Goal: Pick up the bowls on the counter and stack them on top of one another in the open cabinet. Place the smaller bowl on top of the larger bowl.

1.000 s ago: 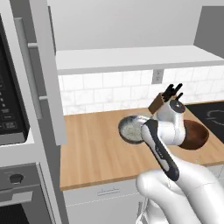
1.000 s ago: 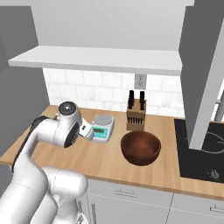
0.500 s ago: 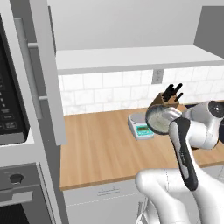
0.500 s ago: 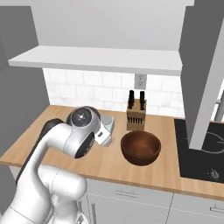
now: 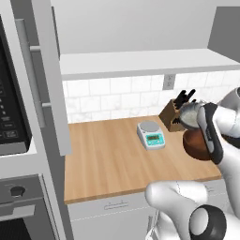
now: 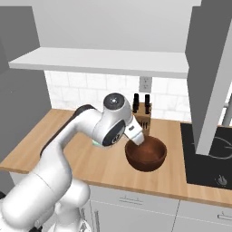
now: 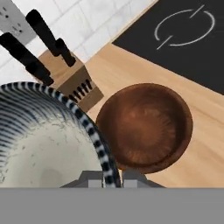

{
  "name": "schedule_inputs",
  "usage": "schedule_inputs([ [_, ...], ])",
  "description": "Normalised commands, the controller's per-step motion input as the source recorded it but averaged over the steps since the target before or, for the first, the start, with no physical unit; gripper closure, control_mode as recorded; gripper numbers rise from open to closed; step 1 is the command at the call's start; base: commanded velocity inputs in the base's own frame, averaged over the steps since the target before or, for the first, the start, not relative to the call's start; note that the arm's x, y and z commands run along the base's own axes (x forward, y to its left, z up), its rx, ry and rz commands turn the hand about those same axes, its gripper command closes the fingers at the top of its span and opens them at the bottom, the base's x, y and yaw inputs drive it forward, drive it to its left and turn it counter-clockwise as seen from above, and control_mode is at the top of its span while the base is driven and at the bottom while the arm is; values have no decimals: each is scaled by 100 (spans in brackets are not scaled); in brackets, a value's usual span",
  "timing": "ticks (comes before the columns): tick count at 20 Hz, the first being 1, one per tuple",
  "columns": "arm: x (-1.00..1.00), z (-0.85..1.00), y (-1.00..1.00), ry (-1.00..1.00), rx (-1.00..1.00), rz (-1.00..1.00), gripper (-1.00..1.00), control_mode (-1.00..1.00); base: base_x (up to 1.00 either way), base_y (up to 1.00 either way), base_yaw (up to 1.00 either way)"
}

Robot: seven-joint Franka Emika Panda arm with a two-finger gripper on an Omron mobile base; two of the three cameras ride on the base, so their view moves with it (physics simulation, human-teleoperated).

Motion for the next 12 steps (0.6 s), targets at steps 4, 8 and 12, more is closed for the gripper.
schedule_inputs([
  [4,15,-29,-84,20,1,-7,100,-100,0,0,0],
  [8,2,-53,-43,4,0,-2,100,-100,0,0,0],
  [12,0,-72,-43,0,0,0,100,-100,0,0,0],
])
